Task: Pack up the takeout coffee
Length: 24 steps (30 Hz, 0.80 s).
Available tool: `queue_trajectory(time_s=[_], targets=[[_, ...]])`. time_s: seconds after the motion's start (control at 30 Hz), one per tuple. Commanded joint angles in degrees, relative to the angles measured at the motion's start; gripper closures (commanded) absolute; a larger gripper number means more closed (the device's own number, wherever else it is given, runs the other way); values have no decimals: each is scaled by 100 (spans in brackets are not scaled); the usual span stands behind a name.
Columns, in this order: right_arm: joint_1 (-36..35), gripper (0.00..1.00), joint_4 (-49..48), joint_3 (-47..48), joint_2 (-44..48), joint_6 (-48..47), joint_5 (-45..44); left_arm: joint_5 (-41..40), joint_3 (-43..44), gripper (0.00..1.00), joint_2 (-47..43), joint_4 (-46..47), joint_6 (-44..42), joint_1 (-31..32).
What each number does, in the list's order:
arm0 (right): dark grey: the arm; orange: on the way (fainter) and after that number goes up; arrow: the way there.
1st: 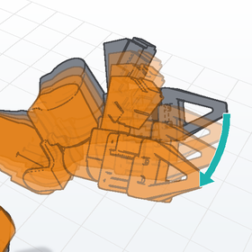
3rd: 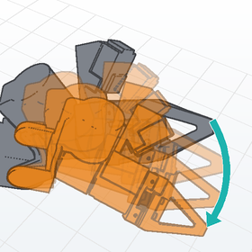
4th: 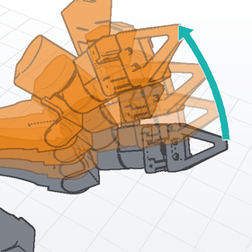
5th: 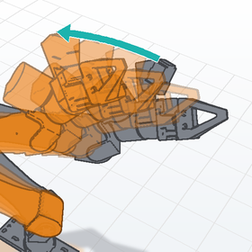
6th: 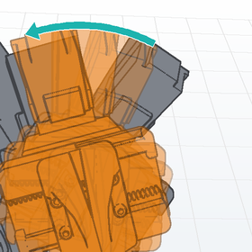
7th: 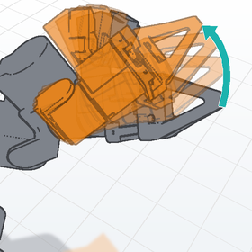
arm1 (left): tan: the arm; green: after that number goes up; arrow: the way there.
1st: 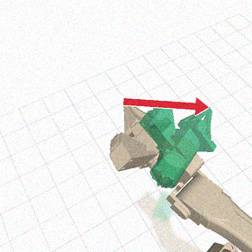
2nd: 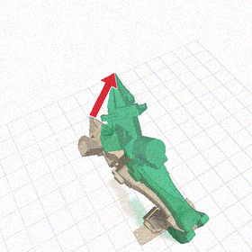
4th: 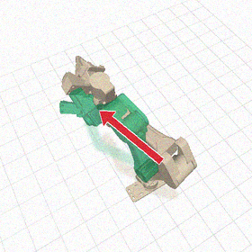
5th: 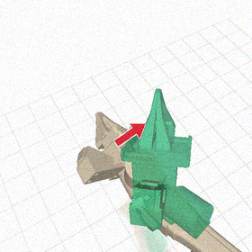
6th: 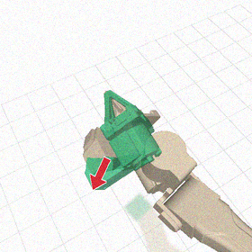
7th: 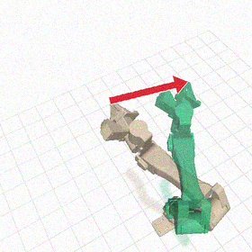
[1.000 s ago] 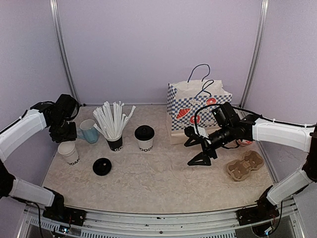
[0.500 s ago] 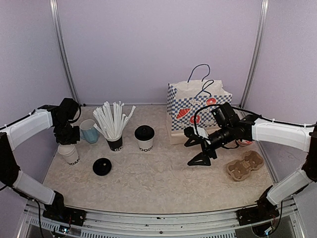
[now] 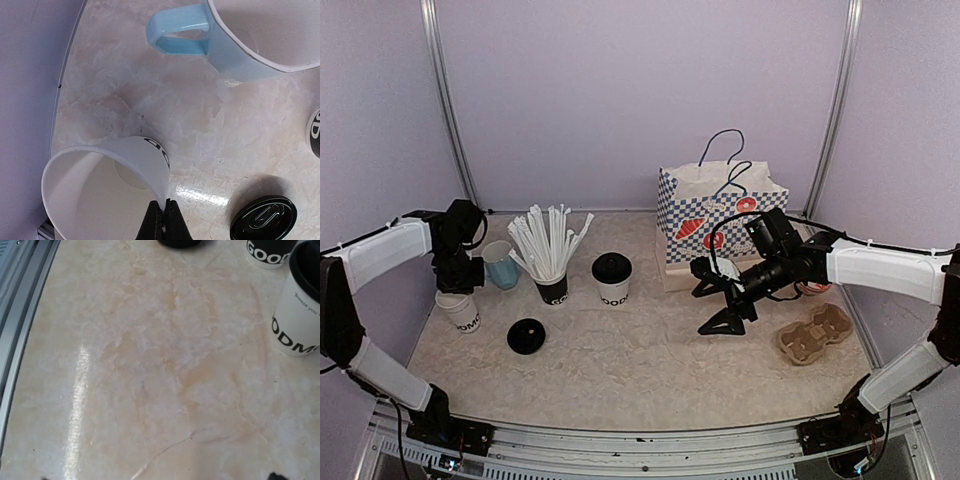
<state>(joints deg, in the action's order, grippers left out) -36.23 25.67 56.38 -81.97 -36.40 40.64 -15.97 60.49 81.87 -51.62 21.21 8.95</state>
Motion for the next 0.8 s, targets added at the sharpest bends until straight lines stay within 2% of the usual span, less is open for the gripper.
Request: queue_trajectory(time_s=[0.0, 0.1, 0.23, 0.33, 0.47, 0.57, 0.67, 0.77], targets=[[33, 8, -46, -46, -88, -11, -13, -522, 802, 100, -354, -604, 379, 260], [29, 8, -45, -18, -144, -16, -13, -969, 1835, 100, -657, -1028, 692, 817], [32, 8, -22, 2, -196, -20, -29, -1461, 3266, 100, -612, -1335, 710, 1759], [28, 8, -29, -14, -205, -25, -58, -1853, 3869, 100, -539, -1009, 355, 2658], [28, 8, -62, -17, -207, -20, -209, -1950, 3824, 100, -699, -13, -422, 3706], [36, 9, -52, -14, -177, -38, -331, -1088, 3587, 100, -862, 757, -1131, 4374], [297, 9, 6, 15, -50, -91, -204, -183, 3384, 100, -838, 1118, -1792, 4961], [693, 9, 84, 89, 133, -94, -36, -79, 3308, 100, -609, 1023, -2174, 5536]])
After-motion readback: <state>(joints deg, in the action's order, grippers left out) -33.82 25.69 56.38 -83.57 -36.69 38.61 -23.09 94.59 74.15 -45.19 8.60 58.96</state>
